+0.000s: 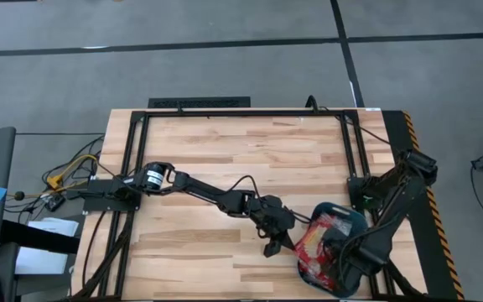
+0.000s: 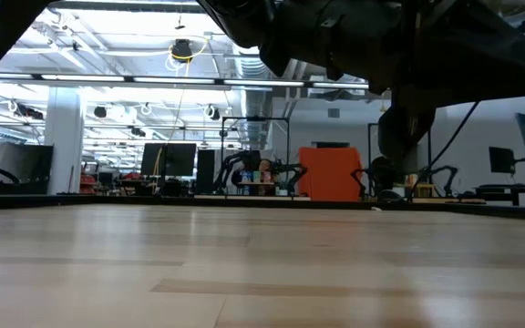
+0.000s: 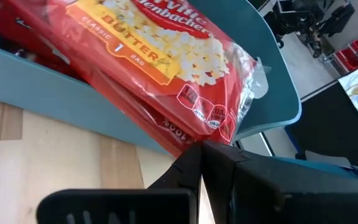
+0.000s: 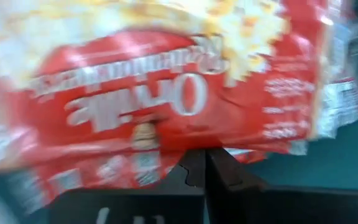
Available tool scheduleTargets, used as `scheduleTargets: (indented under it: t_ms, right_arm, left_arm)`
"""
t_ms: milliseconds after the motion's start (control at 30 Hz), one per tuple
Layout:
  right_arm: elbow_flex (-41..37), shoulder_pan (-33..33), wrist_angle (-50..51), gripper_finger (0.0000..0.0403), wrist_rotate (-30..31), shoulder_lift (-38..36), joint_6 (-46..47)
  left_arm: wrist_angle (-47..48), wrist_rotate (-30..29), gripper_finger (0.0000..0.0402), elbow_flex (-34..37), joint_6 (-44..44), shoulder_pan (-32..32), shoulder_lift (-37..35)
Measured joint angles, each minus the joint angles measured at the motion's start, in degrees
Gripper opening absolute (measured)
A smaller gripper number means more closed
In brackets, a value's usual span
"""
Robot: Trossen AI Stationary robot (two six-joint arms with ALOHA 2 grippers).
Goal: Sort popcorn bags into baskets
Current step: Put the popcorn bag into the blue bin
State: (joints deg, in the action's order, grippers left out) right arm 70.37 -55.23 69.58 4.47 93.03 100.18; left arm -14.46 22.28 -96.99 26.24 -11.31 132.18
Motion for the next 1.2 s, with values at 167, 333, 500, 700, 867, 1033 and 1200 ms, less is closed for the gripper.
scheduleTargets:
  t_ms: [167,333,500,700,867,1033,1200]
  right_arm:
    - [3.08,-1.35,5.57,0.0021,0.74,0.00,3.55]
    - [5.74,-3.14,10.16,0.0019,6.06,0.00,8.26]
    - [6.73,-3.56,10.69,0.0012,7.54,0.00,9.16]
    - [6.73,-3.36,10.92,0.0024,8.01,0.00,9.29]
    - [6.73,-3.14,10.78,0.0024,9.15,0.00,9.51]
    - [6.73,-3.14,10.49,0.0014,9.20,0.00,9.51]
    - [6.73,-3.14,10.48,0.0022,9.19,0.00,9.51]
  left_arm:
    - [-0.09,-0.02,0.0000,0.00,0.46,0.02,0.00]
    - [-0.08,-0.12,0.0000,0.00,0.55,0.00,0.00]
    - [2.66,-2.10,0.0000,0.00,1.37,-0.24,0.00]
    - [4.00,-7.11,0.0000,0.00,2.59,-0.33,0.02]
    - [-0.01,-5.63,0.0000,0.00,3.07,-1.13,0.02]
    - [0.07,-5.92,0.0000,0.00,1.90,-2.81,0.02]
    - [-0.23,-7.50,0.0000,0.00,-0.81,-3.41,0.02]
